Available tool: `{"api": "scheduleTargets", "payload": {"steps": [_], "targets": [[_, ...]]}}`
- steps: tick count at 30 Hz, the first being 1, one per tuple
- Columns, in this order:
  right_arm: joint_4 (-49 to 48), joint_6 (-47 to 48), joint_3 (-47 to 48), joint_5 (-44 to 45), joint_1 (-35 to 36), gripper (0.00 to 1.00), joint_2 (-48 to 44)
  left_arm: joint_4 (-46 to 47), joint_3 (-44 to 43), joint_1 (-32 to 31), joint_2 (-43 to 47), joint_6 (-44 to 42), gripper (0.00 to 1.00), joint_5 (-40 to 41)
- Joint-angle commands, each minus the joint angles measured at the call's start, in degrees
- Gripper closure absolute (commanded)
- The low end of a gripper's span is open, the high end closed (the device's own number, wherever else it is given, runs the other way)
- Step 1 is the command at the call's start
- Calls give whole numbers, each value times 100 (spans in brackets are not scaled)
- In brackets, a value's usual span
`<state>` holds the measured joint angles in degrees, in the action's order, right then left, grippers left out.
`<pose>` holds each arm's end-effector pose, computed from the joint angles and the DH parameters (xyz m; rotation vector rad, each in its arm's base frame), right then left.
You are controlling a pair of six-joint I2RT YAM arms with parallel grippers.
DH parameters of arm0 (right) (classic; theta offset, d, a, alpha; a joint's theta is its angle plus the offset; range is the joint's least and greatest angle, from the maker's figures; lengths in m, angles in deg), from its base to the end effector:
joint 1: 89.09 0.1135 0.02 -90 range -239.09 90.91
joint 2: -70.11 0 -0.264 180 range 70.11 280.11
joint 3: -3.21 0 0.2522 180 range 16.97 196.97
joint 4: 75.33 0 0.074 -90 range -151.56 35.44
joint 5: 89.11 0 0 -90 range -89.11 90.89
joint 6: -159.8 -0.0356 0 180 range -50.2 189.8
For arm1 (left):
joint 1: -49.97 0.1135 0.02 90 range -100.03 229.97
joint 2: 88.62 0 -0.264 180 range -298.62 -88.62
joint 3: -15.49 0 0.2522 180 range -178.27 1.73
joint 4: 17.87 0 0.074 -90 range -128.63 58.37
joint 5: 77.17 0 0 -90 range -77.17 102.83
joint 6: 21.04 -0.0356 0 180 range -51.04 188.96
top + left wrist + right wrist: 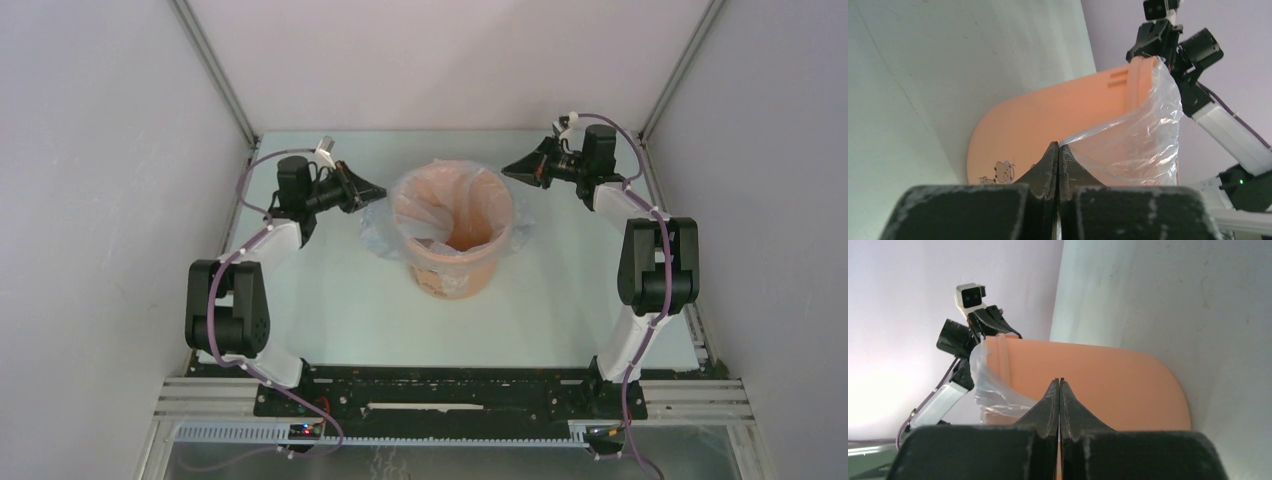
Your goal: Put the trash bags into the trash bin
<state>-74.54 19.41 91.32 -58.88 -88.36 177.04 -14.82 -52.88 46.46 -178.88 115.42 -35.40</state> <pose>0.4218 0.0361 0.2538 0.0992 2.0525 1.5669 0.3454 -0.0478 0.2519 -0.1315 2.0235 -1.3671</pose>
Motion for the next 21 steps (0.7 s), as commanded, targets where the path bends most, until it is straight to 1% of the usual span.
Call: {"api": "scheduleTargets", "payload": {"steps": [1, 3, 7, 10, 13, 15, 16, 17, 18, 21], "targets": [[578, 156, 36, 476, -29, 100, -211, -880, -482, -76, 34, -203, 100, 703], [1020, 412, 35, 616, -29, 100, -254, -1464, -500, -88, -11, -478, 100, 906], [1757, 802, 35, 932, -29, 100, -278, -2155, -342, -89, -211, -705, 100, 1118], [1844, 862, 29, 982, -29, 100, -243, -2222, -367, -148, -333, -673, 100, 1014], [1867, 896, 36, 806, -29, 100, -248, -2222, -540, -269, -331, -658, 100, 986], [1789, 547, 34, 617, -279, 100, -340, -2226, -695, -325, -360, -647, 100, 923], [1658, 309, 31, 427, -394, 98, -426, -2250, -763, -349, -349, -647, 100, 920], [1537, 141, 35, 266, -503, 90, -505, -2273, -788, -363, -330, -647, 100, 916], [1456, 72, 36, 158, -613, 80, -599, -2313, -810, -368, -304, -665, 100, 912], [1487, 339, 30, -84, -821, 48, -829, -2462, -849, -362, -225, -763, 100, 949]]}}
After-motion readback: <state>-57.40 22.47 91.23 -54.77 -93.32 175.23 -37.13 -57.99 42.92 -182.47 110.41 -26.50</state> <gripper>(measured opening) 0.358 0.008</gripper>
